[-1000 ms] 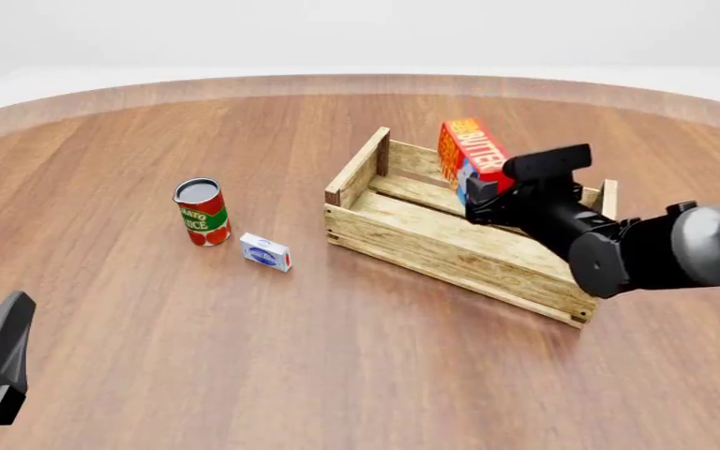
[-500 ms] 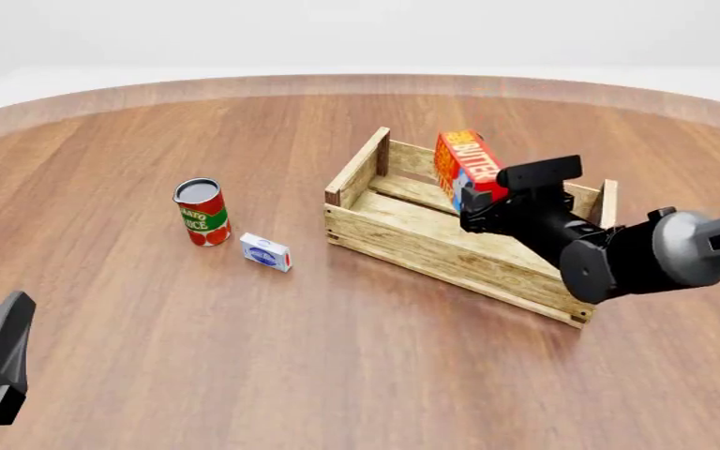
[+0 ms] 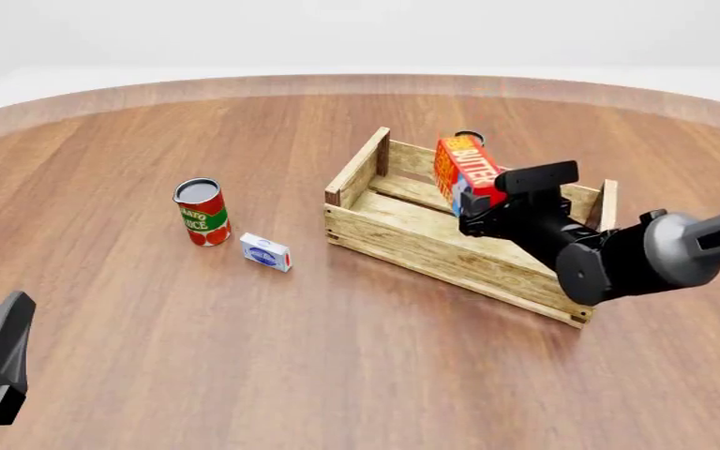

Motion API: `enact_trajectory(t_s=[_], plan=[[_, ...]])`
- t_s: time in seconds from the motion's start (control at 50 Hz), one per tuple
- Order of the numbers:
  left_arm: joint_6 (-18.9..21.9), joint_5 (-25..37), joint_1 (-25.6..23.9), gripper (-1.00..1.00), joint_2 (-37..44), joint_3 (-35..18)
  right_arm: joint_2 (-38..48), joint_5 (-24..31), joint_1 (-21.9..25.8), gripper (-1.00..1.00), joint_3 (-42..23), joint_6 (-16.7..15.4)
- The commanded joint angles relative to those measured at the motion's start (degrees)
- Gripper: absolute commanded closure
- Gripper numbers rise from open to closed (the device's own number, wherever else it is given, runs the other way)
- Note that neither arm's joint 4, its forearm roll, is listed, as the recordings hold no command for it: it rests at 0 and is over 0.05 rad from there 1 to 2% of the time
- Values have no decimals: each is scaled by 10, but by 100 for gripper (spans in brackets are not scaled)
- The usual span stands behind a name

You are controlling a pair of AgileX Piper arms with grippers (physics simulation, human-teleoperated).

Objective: Pick up the butter and put it in the tray.

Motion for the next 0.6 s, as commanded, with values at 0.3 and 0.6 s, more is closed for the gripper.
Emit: enact_trajectory(t_s=[0.3, 0.6], plan=[[0, 0, 0, -100, 0, 0, 6, 3, 4, 100, -18, 13], [0, 0, 0, -100, 0, 0, 3, 9, 10, -100, -22, 7]])
